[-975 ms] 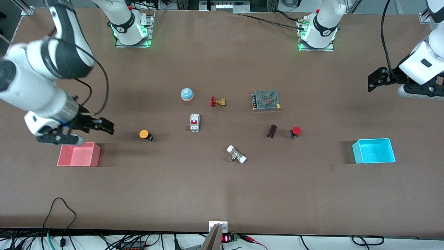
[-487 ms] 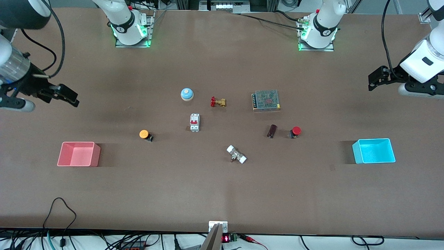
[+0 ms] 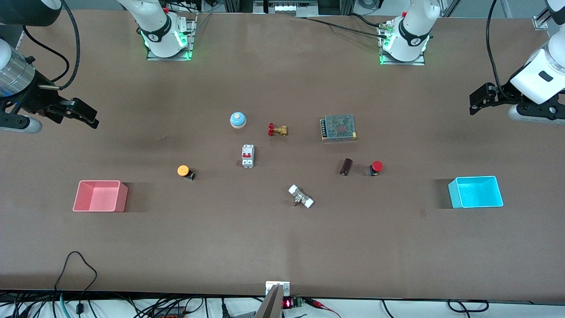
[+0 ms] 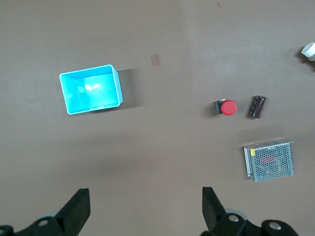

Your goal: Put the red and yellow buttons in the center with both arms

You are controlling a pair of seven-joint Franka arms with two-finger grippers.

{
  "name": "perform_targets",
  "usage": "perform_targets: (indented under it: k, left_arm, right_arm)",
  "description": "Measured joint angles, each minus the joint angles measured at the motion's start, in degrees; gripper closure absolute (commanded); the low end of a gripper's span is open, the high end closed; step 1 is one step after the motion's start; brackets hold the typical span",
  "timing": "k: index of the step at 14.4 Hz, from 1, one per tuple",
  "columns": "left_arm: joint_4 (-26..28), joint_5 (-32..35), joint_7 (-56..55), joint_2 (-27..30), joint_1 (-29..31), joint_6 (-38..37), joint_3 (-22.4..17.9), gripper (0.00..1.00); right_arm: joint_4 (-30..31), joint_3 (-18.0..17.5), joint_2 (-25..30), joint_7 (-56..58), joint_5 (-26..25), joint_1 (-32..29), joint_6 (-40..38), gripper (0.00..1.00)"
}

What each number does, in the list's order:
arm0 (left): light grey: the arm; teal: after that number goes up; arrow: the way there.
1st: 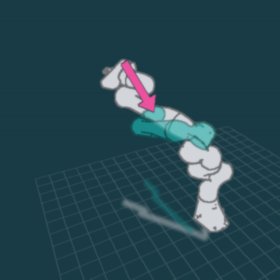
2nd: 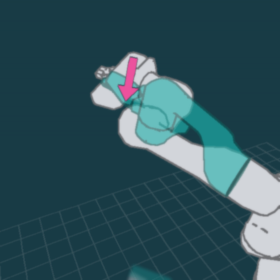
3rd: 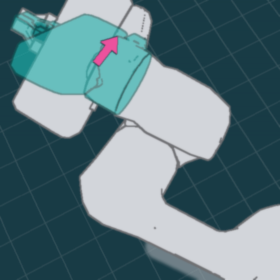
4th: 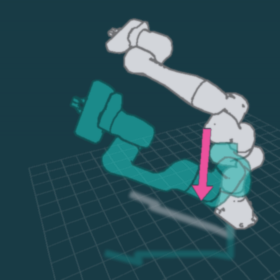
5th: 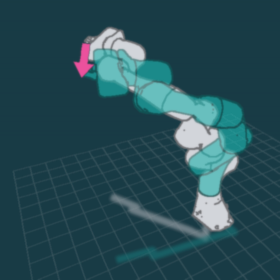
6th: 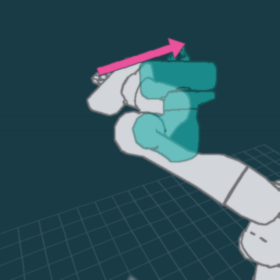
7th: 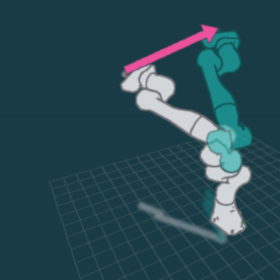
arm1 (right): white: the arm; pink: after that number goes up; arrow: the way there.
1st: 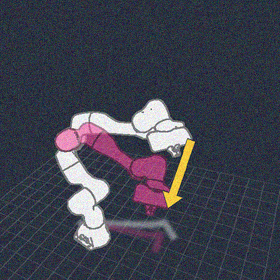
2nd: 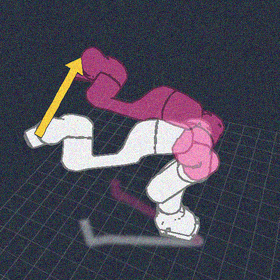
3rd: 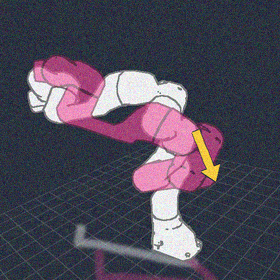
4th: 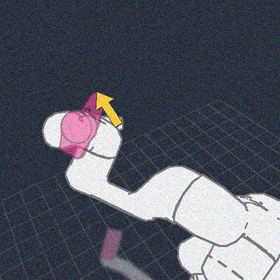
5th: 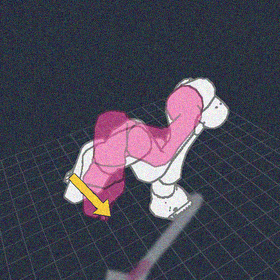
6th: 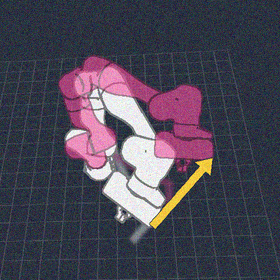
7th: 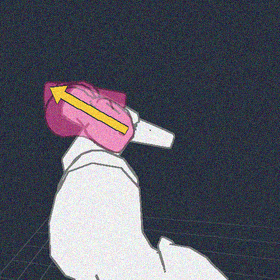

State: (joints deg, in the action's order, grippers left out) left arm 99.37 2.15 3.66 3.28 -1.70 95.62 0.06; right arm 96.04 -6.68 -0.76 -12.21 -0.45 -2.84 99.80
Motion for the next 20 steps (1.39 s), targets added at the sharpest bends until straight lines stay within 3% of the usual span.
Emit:
perform_targets:
  k: [20]
  left_arm:
    - [0.09, 0.0, 0.0, 1.98, 1.32, -1.78, 0.02, 0.0]
  right_arm:
    - [-1.24, 0.03, 0.15, 0.04, -0.02, -0.03, -4.35, 0.0]
